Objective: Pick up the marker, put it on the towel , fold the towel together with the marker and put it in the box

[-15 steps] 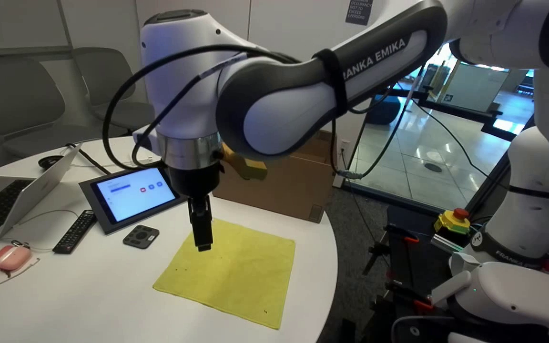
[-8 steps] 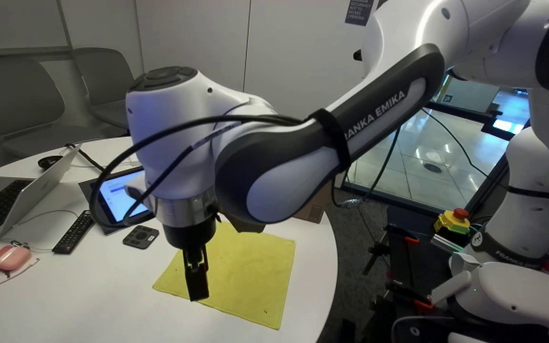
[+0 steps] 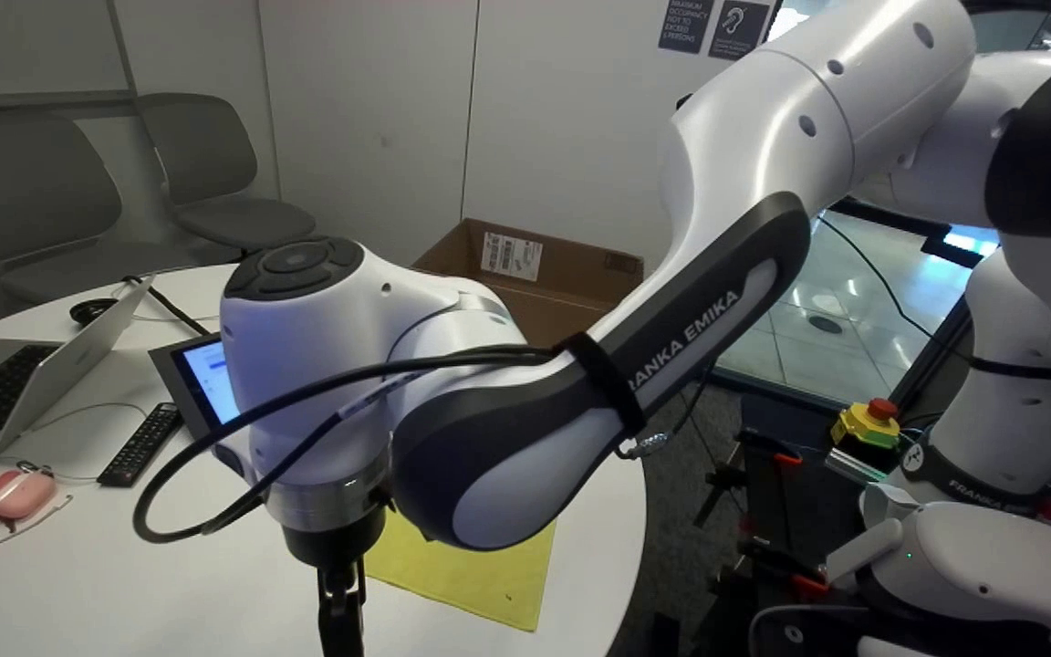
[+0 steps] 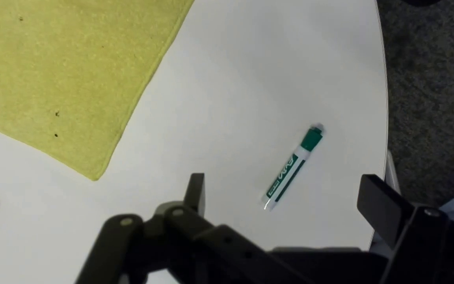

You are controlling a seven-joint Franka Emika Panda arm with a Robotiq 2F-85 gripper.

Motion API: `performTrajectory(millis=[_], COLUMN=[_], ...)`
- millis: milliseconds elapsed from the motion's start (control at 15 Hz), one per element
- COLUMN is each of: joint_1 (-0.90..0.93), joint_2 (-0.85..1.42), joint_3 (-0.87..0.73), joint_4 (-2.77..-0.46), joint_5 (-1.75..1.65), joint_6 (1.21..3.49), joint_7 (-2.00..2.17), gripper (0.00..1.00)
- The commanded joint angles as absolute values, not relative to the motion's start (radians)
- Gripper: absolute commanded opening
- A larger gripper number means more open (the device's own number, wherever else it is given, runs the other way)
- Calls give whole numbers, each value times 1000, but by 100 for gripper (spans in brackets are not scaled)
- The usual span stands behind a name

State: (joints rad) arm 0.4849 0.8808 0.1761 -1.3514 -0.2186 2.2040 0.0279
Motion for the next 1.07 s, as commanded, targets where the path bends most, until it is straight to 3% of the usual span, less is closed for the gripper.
performTrajectory(millis=[0, 1000], joint_1=[522, 583], joint_2=[983, 1288], joint_3=[156, 125], joint_4=[-1211, -847], joint_5=[-227, -169], joint_6=[2223, 2234], joint_7=[54, 183], gripper=[100, 100])
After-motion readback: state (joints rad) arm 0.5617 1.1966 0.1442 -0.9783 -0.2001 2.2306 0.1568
